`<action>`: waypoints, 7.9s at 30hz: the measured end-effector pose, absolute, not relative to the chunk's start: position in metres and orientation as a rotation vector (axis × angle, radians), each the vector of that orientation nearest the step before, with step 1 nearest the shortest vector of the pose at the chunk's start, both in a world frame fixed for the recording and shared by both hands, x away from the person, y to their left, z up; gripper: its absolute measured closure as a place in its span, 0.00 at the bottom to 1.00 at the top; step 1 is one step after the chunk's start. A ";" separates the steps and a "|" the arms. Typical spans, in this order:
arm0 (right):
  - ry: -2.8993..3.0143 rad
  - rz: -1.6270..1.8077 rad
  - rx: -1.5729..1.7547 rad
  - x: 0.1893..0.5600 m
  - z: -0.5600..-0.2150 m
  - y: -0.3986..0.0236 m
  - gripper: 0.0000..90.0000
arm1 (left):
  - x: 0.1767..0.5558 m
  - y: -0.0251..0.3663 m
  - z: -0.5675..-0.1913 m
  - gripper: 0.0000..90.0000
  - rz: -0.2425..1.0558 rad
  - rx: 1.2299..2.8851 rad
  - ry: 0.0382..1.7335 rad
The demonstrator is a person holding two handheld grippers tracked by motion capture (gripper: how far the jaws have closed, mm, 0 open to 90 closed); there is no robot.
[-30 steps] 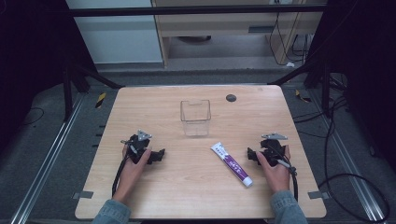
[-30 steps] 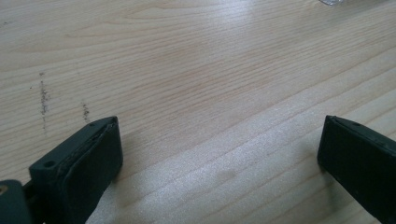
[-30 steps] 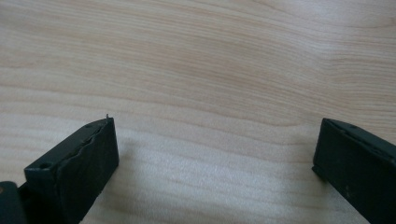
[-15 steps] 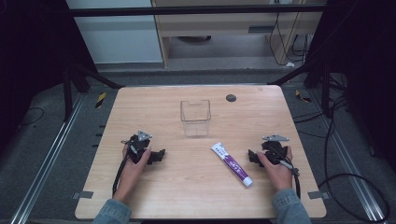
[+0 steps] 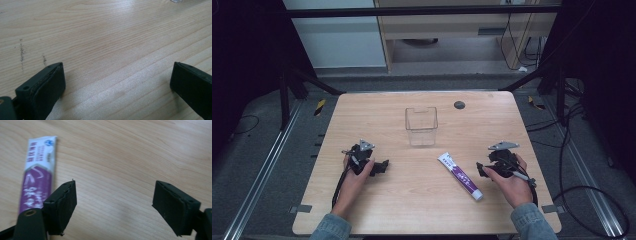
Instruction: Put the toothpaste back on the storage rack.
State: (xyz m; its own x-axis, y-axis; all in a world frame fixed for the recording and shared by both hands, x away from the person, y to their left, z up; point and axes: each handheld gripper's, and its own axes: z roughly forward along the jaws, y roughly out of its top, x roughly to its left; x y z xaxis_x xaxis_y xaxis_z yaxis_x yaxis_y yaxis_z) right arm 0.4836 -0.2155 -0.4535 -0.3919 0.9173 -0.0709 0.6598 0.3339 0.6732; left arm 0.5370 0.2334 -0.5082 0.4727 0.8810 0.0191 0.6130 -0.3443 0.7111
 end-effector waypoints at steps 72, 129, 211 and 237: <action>2.570 0.629 1.331 0.518 -0.473 -0.118 0.48 | 0.540 0.233 -0.508 0.00 0.536 2.080 1.233; 2.530 0.578 1.328 0.513 -0.472 -0.112 0.81 | 0.541 0.233 -0.508 0.00 0.535 2.082 1.228; 2.031 1.217 1.248 0.534 -0.349 -0.128 0.89 | 0.542 0.233 -0.508 0.00 0.535 2.083 1.224; 1.907 1.375 1.136 0.559 -0.294 -0.089 0.89 | 0.542 0.233 -0.508 0.00 0.536 2.081 1.224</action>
